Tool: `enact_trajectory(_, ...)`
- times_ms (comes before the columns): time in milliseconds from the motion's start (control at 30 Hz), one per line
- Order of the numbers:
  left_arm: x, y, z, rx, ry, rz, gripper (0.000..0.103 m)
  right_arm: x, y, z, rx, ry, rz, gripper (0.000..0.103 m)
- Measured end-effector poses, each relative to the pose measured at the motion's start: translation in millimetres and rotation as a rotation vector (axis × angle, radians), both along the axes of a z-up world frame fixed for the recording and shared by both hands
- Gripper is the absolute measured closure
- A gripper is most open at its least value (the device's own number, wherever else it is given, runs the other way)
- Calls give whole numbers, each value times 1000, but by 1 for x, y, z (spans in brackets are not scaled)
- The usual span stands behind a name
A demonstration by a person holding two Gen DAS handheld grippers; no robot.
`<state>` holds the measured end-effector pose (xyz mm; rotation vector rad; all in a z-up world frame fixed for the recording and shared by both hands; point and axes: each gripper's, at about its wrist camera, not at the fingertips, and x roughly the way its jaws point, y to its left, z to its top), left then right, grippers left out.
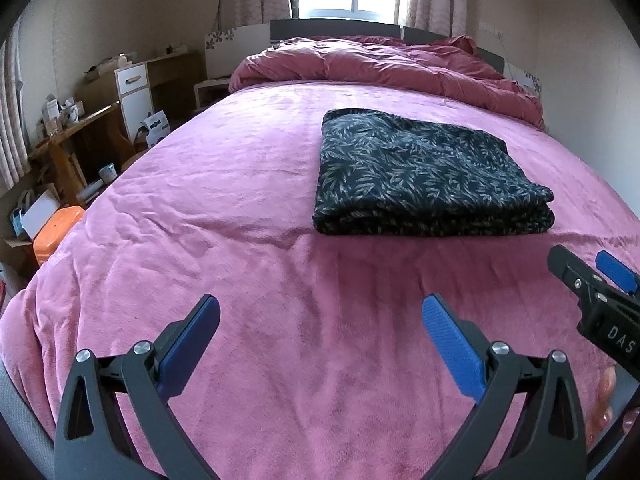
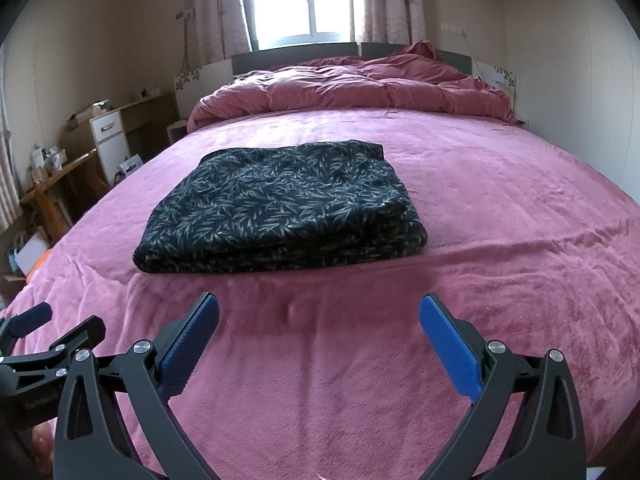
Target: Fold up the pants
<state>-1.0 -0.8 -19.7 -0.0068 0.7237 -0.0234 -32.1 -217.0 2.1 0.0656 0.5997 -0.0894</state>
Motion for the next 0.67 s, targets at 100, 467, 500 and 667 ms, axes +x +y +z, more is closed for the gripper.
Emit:
enact_trajectory(100,0,-1,-1,0,7,-1,2,-1,1,-1,2,4,-2,4)
enact_trajectory(467,7,-3,-9,0,55,-4,2,5,-3,-5,-4,34,-18,4)
enact_trajectory(500,7,-3,-10,0,59,-4,2,5,-3,-6,-6,39,-21,4)
enact_trajectory(667,15,-5,-19,-5,100,-14,2,12,-5,-14,-24,86,-39,4)
